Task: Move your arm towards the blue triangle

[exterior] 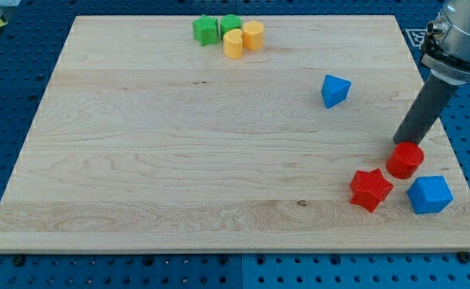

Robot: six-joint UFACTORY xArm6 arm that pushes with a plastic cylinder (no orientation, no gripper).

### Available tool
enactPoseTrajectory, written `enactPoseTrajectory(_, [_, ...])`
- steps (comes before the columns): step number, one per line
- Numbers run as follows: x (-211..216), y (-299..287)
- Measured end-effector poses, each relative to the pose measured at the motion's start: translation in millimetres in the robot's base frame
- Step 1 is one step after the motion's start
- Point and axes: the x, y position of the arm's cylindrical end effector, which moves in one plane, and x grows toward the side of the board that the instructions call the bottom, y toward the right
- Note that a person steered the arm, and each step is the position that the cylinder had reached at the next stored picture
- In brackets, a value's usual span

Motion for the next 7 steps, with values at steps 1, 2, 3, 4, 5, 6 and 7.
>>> enactPoseTrajectory(1, [1.7,-8.0])
enactPoseTrajectory(2, [-24.8,-11.3])
enactPoseTrajectory(3, [-76.6,-11.6])
enactPoseTrajectory(4, [-122.8,-25.7])
enactPoseTrajectory(5, [-141.8,-83.0])
enactPoseTrajectory(6, [-133.7,-130.2])
enactPoseTrajectory(7, [-123.6,-146.5])
